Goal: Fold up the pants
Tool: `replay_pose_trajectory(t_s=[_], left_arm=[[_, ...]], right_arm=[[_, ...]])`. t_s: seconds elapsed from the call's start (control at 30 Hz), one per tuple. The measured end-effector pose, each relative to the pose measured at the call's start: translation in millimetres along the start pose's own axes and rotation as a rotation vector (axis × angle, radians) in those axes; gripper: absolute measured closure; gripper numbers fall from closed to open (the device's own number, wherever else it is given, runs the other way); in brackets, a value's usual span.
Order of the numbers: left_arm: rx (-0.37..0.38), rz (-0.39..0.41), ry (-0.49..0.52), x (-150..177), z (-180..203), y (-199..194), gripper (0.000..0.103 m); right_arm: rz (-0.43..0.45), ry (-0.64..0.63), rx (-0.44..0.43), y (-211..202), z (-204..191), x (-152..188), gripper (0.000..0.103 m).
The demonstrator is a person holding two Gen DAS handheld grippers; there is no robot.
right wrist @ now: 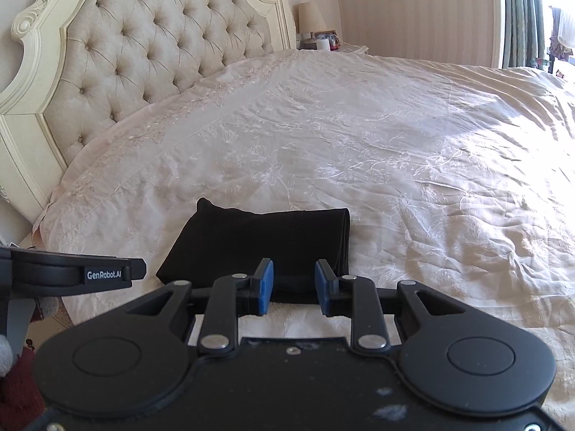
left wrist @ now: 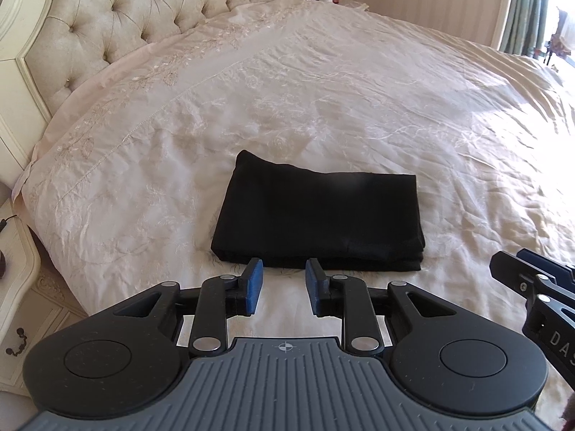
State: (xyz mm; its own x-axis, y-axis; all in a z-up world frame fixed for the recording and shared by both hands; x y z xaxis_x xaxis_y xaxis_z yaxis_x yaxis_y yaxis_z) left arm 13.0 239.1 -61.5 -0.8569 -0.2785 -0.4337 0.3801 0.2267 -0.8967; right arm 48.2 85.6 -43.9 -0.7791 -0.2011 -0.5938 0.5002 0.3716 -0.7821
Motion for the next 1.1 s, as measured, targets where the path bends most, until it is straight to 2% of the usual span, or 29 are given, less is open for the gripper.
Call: replay_pose_trajectory(t_s=[0.23,0.47,1.1], left_arm=[[-0.012,0.014,0.004,8,7,-9,0.077],[-0.022,0.022,0.002,14,11,-16,0.071],[-0.034,0.030,0.009,22,18,-27,0.070]], right_arm=[[0.004,-0.003,0.000,-10,3,4,0.075],[0.008,-0.009,-0.012,-15,4,7,0.075],[0.022,-0.027,-0.031,-25,8,14,0.075]])
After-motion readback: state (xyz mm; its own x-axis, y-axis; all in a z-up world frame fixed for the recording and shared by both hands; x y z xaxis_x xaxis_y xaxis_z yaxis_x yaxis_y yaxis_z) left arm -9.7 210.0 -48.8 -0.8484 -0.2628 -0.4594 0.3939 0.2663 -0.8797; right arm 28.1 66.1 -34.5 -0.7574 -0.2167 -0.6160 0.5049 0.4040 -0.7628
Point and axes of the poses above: each gripper's, at about its wrist camera, not at the fingertips, and y roughly the way its jaws point, z to its right, x to its underside, the point moved 10 cm from there along y, roughly the way its jaws point, and after that the axes turned 10 degrees about -z, right-handed, at the moved point
